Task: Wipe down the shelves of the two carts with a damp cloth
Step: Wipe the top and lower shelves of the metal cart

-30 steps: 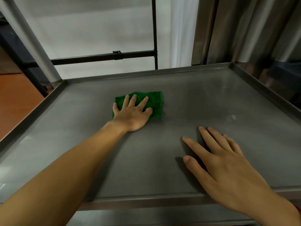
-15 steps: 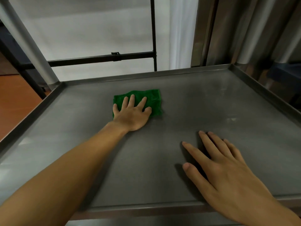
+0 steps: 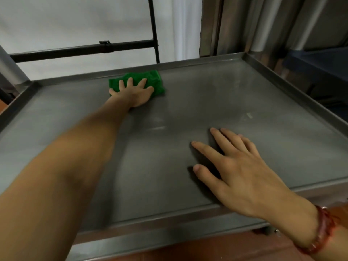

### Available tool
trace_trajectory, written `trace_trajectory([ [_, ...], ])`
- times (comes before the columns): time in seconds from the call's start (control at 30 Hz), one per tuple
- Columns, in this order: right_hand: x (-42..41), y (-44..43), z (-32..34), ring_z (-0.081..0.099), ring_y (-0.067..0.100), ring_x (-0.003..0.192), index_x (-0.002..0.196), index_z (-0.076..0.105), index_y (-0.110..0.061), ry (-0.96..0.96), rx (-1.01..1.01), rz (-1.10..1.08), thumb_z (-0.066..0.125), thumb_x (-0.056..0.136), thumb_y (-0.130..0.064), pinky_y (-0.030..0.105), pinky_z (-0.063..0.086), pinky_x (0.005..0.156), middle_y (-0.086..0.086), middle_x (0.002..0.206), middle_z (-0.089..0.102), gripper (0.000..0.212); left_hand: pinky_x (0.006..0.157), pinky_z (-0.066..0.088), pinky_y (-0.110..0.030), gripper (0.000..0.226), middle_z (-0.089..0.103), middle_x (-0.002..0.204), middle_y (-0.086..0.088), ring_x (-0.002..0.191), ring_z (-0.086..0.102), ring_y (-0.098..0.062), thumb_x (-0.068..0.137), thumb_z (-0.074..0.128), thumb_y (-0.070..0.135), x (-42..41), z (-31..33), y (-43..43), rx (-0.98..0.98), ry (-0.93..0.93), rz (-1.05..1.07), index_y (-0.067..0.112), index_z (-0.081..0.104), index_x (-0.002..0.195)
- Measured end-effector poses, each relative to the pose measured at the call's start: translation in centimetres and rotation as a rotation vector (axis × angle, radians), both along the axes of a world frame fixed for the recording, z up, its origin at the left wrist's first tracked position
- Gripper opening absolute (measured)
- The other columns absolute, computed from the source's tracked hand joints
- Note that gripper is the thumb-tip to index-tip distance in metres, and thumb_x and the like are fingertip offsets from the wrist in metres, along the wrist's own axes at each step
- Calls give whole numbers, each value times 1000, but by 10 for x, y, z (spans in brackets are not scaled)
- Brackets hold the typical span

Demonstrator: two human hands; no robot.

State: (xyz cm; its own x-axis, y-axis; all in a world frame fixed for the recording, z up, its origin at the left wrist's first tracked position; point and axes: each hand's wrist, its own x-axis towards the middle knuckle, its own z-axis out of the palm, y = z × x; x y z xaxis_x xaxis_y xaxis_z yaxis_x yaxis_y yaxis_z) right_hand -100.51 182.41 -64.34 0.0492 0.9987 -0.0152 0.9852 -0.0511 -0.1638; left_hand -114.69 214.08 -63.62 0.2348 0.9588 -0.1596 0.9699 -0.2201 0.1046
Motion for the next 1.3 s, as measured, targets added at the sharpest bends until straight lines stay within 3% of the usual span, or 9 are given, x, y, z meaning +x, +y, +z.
trace_trajectory([
  [0.33, -1, -2, 0, -8, 21, 152, 156, 8, -45, -3, -14, 3, -1, 88, -72, 42, 0, 124, 4, 167, 2, 74, 119, -4, -59, 63, -8, 166, 0, 152, -11, -29, 96, 20, 64, -29, -7, -67, 6, 15, -171, 48, 0, 154],
  [0.63, -6, 0, 2, -3, 27, 153, 155, 13, -44, 22, 10, -11, 8, 89, -70, 43, -2, 123, 9, 167, 5, 71, 117, -3, -64, 71, -1, 167, -1, 152, -3, -32, 92, 24, 74, -11, -5, 17, 59, 3, 9, 46, 8, 155],
  [0.87, -3, 1, 0, -5, 25, 152, 155, 10, -44, 5, 16, -9, 11, 91, -70, 42, -3, 123, 8, 167, 4, 69, 117, -2, -65, 66, -1, 167, -1, 152, -3, -33, 94, 20, 70, -14, -6, 23, 46, 22, -38, 47, 6, 155],
  [1.17, -6, -2, 2, 0, 23, 152, 154, 17, -41, 35, 25, -23, 10, 89, -70, 43, 4, 124, 8, 165, 9, 71, 120, -6, -55, 60, -12, 166, 3, 151, -14, -25, 99, 19, 62, -40, -6, -87, 4, 45, -298, 50, -4, 153],
  [1.3, -4, -2, 0, 13, 25, 149, 150, 23, -38, 65, 76, -42, 14, 90, -70, 43, 11, 122, 11, 162, 21, 68, 121, -8, -52, 67, -17, 165, 6, 150, -19, -22, 88, 18, 68, -55, -5, -149, -49, 57, -376, 57, -8, 148],
])
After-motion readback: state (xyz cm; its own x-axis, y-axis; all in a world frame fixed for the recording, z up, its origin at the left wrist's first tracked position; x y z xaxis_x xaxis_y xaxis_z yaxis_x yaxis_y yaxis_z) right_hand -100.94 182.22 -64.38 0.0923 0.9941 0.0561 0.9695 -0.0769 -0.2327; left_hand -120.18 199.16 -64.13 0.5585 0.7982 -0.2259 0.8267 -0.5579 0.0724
